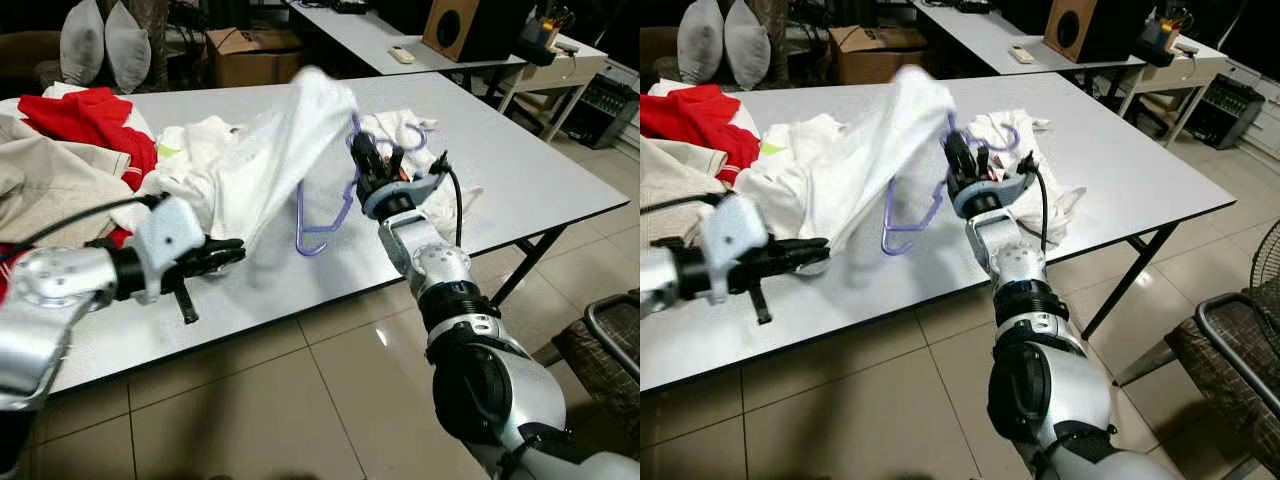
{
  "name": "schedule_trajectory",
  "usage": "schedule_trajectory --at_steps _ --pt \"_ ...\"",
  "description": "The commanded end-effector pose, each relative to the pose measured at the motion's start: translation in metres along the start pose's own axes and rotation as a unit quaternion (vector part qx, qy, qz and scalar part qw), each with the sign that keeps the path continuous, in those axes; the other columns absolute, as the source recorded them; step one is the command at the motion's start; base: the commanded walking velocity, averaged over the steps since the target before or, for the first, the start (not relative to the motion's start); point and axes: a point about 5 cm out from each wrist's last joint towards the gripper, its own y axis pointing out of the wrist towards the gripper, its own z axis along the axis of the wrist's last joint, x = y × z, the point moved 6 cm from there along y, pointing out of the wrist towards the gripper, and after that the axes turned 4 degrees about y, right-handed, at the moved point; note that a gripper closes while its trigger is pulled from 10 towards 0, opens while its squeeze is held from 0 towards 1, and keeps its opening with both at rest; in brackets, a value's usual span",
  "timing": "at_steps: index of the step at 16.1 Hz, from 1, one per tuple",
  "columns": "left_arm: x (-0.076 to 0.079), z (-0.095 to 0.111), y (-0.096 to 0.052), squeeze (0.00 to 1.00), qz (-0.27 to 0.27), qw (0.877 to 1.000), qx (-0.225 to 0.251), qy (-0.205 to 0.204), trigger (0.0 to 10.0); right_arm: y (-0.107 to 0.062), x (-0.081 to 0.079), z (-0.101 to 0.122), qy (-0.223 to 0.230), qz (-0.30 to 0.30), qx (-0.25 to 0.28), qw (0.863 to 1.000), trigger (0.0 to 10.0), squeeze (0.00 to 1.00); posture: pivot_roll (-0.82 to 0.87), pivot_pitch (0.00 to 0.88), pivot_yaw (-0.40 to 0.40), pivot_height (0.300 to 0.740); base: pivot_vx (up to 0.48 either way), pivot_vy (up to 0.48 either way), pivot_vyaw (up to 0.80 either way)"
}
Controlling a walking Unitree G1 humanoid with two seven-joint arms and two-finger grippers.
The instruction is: Hang hanger
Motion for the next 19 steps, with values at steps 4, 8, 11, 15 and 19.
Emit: schedule_trajectory --at_steps 4,8,11,15,19 --pt "0.006 0.027 0.016 0.00 -0.014 0.998 0.052 0.020 0.0 0.015 -0.018 -0.037 0.045 0.026 -0.013 0.999 10.0 0.00 -0.02 0.011 -0.099 0.740 0.000 0.000 0.00" --pt "0.024 0.063 0.026 0.00 -0.060 0.989 0.137 -0.008 0.0 0.015 -0.006 -0.031 0.005 -0.013 0.008 1.000 10.0 0.00 -0.01 0.011 -0.104 0.740 0.000 0.000 0.00" --pt "0.033 0.068 0.032 0.00 -0.082 0.985 0.149 -0.026 0.0 0.017 -0.003 -0.021 0.011 -0.034 0.040 0.999 10.0 0.00 -0.01 0.012 -0.104 0.740 0.000 0.000 0.00" --pt "0.034 0.063 0.039 0.00 -0.080 0.987 0.139 -0.025 0.0 0.022 -0.009 -0.023 0.026 -0.030 0.042 0.998 10.0 0.00 -0.01 0.016 -0.108 0.740 0.000 0.000 0.00" --pt "0.027 0.098 0.047 0.00 -0.072 0.974 0.210 -0.037 0.0 0.020 0.007 -0.038 -0.055 -0.085 0.017 0.995 10.0 0.00 -0.01 0.016 -0.116 0.740 0.000 0.000 0.00"
